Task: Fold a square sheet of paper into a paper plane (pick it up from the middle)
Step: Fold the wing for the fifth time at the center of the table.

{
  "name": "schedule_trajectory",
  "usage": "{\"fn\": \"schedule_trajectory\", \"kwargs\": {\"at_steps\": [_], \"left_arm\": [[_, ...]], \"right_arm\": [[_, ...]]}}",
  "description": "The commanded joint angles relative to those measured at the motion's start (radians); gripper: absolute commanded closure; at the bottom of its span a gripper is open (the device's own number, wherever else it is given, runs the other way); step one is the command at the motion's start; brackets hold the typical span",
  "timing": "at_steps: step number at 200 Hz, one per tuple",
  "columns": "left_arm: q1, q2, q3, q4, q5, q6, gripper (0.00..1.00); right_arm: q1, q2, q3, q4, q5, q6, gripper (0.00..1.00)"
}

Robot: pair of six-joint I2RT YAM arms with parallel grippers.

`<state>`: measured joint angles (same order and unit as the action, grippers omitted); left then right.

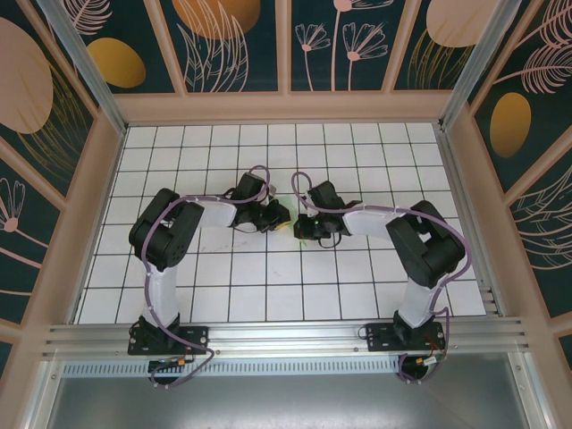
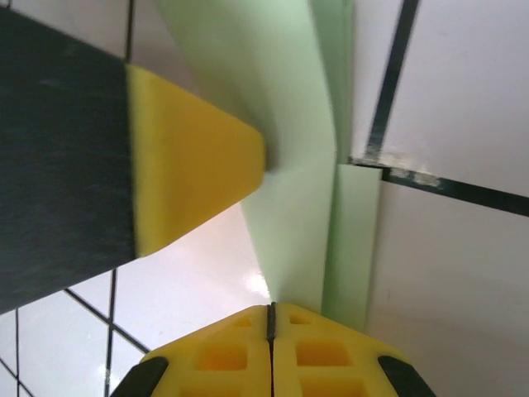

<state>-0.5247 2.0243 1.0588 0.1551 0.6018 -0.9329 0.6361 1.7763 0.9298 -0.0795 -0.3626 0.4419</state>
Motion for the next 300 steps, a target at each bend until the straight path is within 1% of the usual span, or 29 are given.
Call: {"fn": "schedule_trajectory", "kwargs": {"at_steps": [1, 23, 70, 208, 238, 273, 300], "left_arm": [[0.003, 0.099, -0.004, -0.034, -0.179, 0.03, 0.82], [0.003, 0.1, -0.003, -0.037, -0.178, 0.032, 0.82], [0.003, 0.098, -0.003, -0.04, -0.18, 0.033, 0.82], [0.003, 0.099, -0.002, -0.053, -0.193, 0.035, 0.82], [0.003, 0.1, 0.002, -0.071, -0.212, 0.039, 0.82], [0.003, 0.103, 0.007, -0.086, -0.225, 0.044, 0.82], [0.003, 0.104, 0.009, -0.089, -0.227, 0.045, 0.82]], "right_arm": [[0.023, -0.039, 0.01, -0.041, -0.03, -0.025, 0.93], [0.026, -0.029, -0.001, -0.049, -0.026, -0.023, 0.93], [0.016, -0.001, -0.008, -0.086, 0.037, -0.014, 0.94], [-0.027, 0.009, -0.088, -0.085, 0.031, -0.033, 0.94], [-0.047, -0.007, -0.128, -0.079, 0.011, -0.043, 0.94], [-0.065, -0.043, -0.2, -0.052, -0.061, -0.048, 0.94], [-0.07, -0.089, -0.262, -0.051, -0.093, -0.046, 0.94]]}}
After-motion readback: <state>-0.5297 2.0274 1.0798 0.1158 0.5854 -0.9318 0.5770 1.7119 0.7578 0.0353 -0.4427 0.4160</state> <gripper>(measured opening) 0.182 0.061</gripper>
